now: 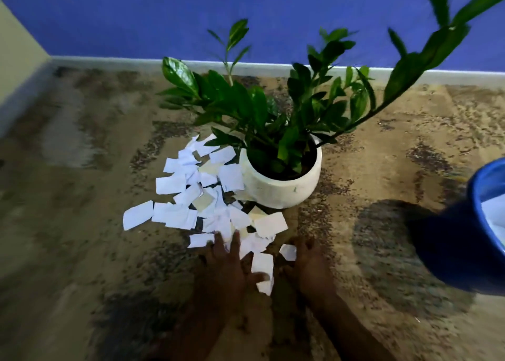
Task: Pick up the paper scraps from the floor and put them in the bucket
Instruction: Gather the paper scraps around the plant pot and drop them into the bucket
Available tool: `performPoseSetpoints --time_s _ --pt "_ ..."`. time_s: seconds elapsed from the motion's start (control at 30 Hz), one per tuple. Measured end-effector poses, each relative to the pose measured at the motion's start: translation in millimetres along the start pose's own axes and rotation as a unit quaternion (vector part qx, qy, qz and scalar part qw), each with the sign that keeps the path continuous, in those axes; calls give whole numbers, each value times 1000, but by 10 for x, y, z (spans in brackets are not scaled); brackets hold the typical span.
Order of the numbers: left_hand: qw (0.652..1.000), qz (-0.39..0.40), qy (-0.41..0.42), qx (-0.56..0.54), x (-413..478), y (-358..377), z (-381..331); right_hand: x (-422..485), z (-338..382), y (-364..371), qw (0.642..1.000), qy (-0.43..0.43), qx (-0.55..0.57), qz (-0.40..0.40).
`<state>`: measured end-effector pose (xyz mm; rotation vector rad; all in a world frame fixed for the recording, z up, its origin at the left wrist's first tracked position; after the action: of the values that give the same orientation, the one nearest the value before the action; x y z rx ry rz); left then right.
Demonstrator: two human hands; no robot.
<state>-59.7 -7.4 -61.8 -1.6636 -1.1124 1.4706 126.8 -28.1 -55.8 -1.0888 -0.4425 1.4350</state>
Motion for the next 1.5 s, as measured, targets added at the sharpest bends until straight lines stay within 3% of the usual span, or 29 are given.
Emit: performPoseSetpoints --time_s 0.2,0.27,0.4,0.5,0.67,0.8,0.87,0.93,1.03,1.3,1.5 --pt "999 -28 40 7 45 -66 -146 84 24 -90 998 -35 40 -23" --pt "998 -38 54 5 54 -88 -200 89 78 -133 992 -42 112 -50" --pt "993 -93 77 -12 79 -144 -236 154 156 -153 954 26 286 -87" --pt "988 -109 76 -74 107 -186 -227 293 218 -203 945 20 301 -124" --pt "987 -95 74 -107 165 -241 -210 479 326 -201 956 68 271 -89" --pt "981 -143 49 -126 115 -290 -177 527 461 -131 919 121 370 -65" --pt "972 -163 48 -161 93 -332 -154 534 513 -58 881 163 442 -38" --pt "967 -162 54 -190 108 -336 -116 540 552 -9 842 202 500 -32" --pt "962 -138 78 -223 119 -308 -84 551 612 3 815 215 537 -36" --pt "890 -89 -16 -447 77 -409 -66 432 649 -9 794 208 565 84" --pt "832 -55 -68 -548 9 -480 -169 294 607 -93 695 207 673 145"
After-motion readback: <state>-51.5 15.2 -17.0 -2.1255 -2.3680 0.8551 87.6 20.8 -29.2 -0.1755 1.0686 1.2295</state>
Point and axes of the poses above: each hand's wrist, its own x-axis towards the middle knuckle, its own y-axis out of the palm, z = x × y, the point moved 2 cm from there along x, towards the middle knuckle, and after that the axes turned 1 degree about -x, right-handed, at the moved point
